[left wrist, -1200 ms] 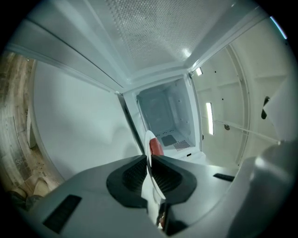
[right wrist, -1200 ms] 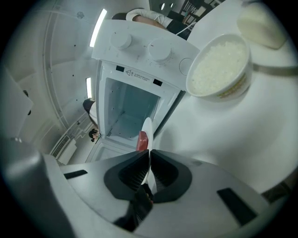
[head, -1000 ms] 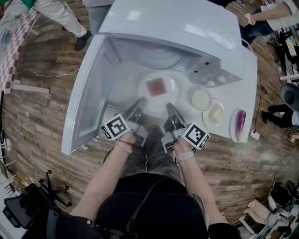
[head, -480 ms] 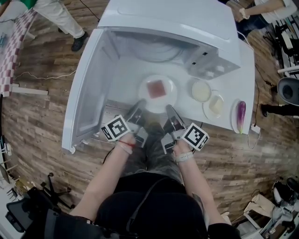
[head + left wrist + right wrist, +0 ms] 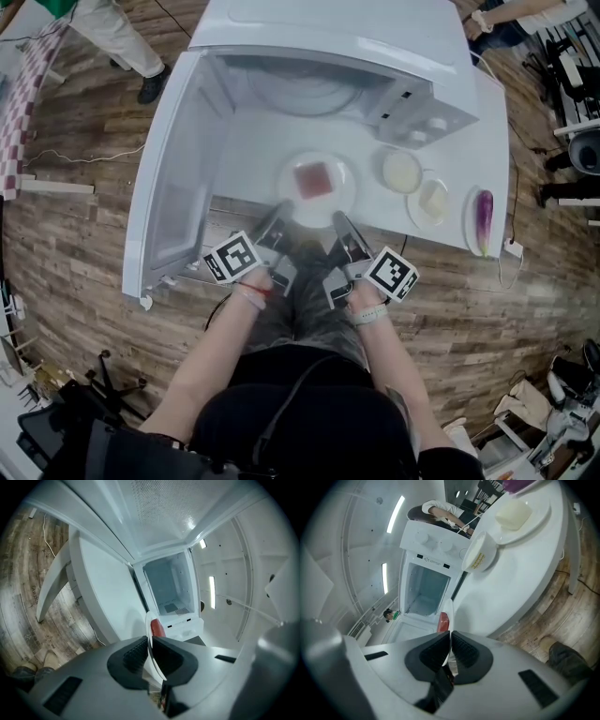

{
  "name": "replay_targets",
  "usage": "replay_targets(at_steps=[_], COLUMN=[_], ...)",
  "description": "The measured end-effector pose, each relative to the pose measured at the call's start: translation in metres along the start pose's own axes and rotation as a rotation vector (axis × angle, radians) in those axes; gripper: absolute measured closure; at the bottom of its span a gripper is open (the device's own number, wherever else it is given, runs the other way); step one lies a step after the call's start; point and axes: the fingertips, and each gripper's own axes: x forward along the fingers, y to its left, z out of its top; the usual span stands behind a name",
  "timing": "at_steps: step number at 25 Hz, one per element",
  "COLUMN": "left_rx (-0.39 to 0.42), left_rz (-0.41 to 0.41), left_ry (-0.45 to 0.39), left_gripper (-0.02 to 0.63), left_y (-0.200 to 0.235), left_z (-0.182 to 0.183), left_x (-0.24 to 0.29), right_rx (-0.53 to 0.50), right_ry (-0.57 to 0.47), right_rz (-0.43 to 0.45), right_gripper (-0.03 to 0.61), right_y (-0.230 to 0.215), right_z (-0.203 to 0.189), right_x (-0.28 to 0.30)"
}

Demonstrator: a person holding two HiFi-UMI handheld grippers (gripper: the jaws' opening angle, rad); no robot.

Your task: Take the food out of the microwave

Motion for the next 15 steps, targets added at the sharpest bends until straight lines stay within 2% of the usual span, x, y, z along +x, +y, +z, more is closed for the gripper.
replay_targets(at_steps=[15], left_rx=[-0.008], left_rz=[0.034], left_ry=[0.017], left_gripper=[0.575], left_y=[0.015], left_z=[-0.016], left_x=[-0.014], right_rx=[0.019], right_ry=[0.016], right_rz=[-0.03], right_gripper=[0.549], right_y=[-0.017], right_z=[-0.017], right_x=[-0.009])
